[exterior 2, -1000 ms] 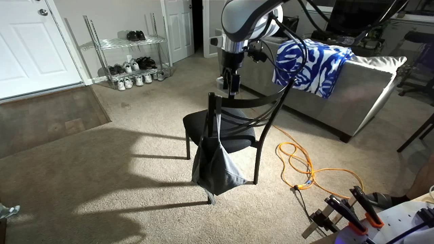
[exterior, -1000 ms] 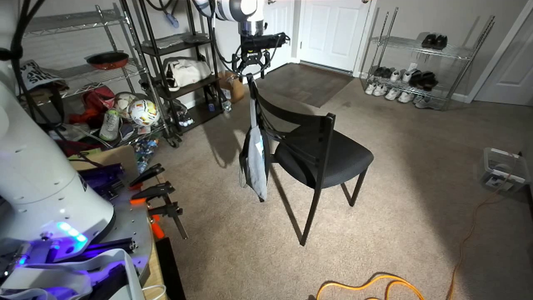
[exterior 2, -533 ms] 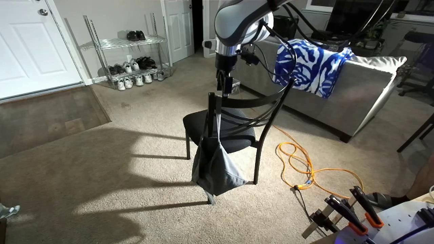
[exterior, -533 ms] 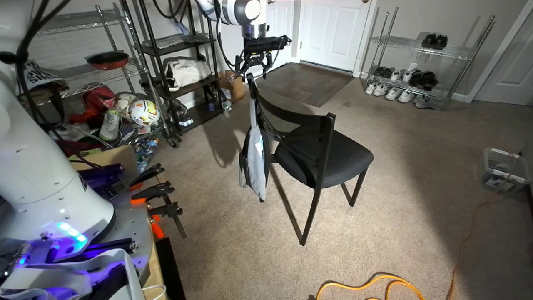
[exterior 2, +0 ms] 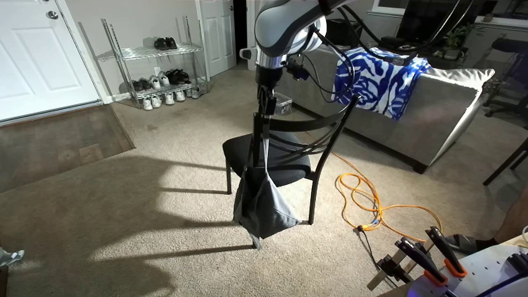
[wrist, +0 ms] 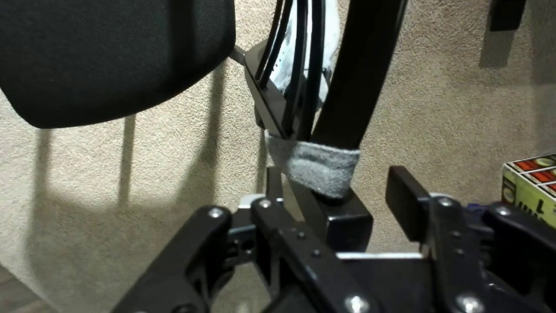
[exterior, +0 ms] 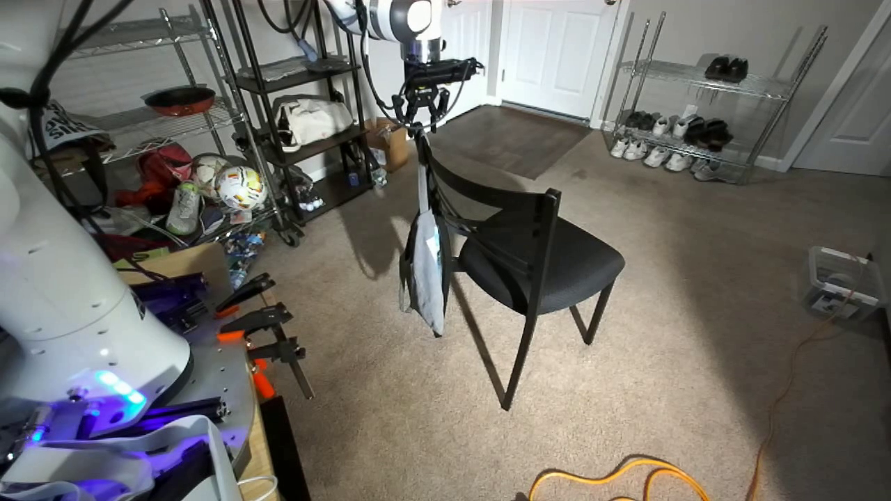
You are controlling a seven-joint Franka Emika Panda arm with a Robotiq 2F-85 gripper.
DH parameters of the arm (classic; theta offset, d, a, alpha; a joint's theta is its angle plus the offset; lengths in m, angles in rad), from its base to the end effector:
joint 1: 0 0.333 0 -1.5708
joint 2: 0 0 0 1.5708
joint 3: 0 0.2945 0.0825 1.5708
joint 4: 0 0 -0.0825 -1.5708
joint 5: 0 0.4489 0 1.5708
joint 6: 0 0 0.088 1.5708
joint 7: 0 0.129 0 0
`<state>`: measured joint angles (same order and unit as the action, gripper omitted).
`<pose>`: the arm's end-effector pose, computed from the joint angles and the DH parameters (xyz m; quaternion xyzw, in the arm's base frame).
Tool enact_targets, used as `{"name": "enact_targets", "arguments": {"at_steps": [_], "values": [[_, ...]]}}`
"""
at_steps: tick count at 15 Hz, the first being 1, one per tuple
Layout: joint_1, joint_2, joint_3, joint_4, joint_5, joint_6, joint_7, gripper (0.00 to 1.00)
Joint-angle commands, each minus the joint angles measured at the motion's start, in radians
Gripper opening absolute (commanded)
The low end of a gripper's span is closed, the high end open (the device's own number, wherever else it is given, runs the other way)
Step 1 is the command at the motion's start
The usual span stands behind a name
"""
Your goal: Move the grey bag to the right side of the chair
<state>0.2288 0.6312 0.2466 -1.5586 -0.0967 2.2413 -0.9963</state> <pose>0.6770 0.3236 0.2162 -0.7382 -0.6729 -0.0429 0.0222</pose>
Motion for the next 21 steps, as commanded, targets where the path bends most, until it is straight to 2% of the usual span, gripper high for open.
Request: {"name": "enact_targets", "arguments": {"at_steps": [1,5,9,12,13,14,20,21], "values": [[-0.004,-0.011,0.012,-0.003,-0.020,0.001,-0.014,0.34],[-0.007,-0.036,0.013,-0.020,-0.007,-0.005,0.013,0.09],[-0.008,-0.082,0.018,-0.056,-0.002,-0.013,0.024,0.08],[-0.019,-0.165,0.027,-0.149,-0.002,0.060,0.014,0.08],[-0.018,-0.177,0.024,-0.163,-0.006,0.063,0.021,0.57],[-0.014,-0.180,0.020,-0.166,-0.013,0.064,0.025,0.58],[0.000,-0.188,0.001,-0.111,-0.018,-0.165,0.052,0.95],[-0.001,-0.178,-0.003,-0.104,-0.021,-0.190,0.059,0.98]]}}
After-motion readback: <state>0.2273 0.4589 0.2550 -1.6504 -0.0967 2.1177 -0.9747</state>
